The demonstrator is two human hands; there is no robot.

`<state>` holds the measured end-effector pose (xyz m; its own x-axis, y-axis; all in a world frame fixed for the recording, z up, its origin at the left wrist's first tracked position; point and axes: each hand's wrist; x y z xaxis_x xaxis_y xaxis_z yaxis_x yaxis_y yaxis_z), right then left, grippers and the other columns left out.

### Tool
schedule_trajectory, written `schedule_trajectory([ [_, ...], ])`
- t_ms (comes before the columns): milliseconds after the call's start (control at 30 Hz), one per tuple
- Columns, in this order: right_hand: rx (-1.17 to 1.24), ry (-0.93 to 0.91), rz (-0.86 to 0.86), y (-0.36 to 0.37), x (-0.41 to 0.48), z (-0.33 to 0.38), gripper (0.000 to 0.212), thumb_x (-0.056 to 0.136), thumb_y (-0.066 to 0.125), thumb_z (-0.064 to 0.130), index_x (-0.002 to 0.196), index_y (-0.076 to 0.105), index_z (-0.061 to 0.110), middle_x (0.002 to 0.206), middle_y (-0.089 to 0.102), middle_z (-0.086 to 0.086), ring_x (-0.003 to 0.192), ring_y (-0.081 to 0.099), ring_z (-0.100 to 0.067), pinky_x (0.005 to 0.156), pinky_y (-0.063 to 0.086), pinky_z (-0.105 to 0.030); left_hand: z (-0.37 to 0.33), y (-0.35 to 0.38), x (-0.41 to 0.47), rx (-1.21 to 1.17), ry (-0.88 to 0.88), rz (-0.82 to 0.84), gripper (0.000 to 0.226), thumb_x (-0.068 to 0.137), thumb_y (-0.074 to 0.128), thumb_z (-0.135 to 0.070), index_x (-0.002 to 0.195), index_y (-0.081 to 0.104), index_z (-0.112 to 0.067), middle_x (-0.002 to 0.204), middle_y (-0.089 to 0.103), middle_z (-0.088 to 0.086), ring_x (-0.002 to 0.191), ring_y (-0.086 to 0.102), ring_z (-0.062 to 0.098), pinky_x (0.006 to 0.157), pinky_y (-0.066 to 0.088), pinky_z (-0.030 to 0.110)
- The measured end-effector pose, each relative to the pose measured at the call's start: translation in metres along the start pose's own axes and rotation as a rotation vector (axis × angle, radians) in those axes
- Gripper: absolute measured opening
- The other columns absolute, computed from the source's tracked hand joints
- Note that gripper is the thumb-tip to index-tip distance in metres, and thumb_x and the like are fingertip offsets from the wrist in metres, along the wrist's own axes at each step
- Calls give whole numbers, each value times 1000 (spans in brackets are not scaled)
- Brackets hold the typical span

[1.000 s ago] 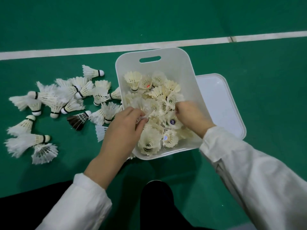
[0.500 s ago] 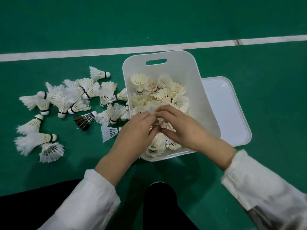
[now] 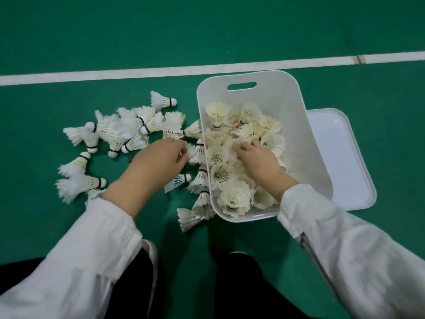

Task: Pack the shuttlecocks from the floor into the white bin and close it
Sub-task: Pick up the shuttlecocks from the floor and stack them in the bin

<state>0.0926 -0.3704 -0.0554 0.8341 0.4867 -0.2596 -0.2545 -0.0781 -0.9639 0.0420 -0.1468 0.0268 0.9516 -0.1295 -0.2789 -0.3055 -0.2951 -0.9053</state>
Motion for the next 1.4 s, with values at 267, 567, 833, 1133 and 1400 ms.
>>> schedule_trajectory([
  [267, -24, -15, 175, -39, -6, 12, 33, 90, 49, 10, 122, 52, 16, 123, 48, -4, 110, 46, -24, 83, 51, -38, 46, 47, -37, -62, -173, 129, 17, 93, 44, -25, 95, 58, -15, 94, 60, 2, 85, 57, 22, 76, 48, 37],
  [567, 14, -350, 108, -130, -44, 105, 32, 96, 32, 30, 109, 56, 13, 102, 57, -4, 95, 55, -23, 76, 51, -37, 65, 103, -32, -182, -388, 36, 31, 91, 46, -18, 118, 51, -4, 117, 50, 16, 106, 50, 33, 85, 42, 41],
  [833, -264, -569, 479, -5, -48, 173, 34, 94, 39, 9, 128, 45, 7, 135, 42, -12, 110, 53, -30, 66, 47, -37, 80, 138, -25, -392, -488, -8, 35, 91, 50, -25, 116, 48, -1, 120, 47, 19, 106, 49, 37, 87, 40, 43],
  [1133, -249, -485, 512, 47, -36, 174, 35, 96, 35, 5, 129, 43, 4, 144, 31, -17, 118, 49, -34, 85, 47, -45, 81, 154, -18, -795, -495, -58, 13, 92, 51, -14, 90, 60, -5, 89, 68, 12, 61, 65, 22, 57, 53, 31],
  [1400, -34, -349, 504, 26, -11, 179, 35, 91, 41, 1, 126, 45, 1, 129, 42, -17, 115, 49, -34, 90, 44, -44, 91, 131, -52, -584, -520, -223, 16, 92, 48, -17, 94, 57, -4, 84, 64, 12, 76, 56, 28, 64, 37, 28],
])
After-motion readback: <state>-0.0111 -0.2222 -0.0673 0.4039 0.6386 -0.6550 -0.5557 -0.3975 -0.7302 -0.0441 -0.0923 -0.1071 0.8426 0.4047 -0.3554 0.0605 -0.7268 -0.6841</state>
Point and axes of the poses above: each hand's wrist, its own x-axis towards the middle knuckle, its own y-axis out of the palm, z = x × y
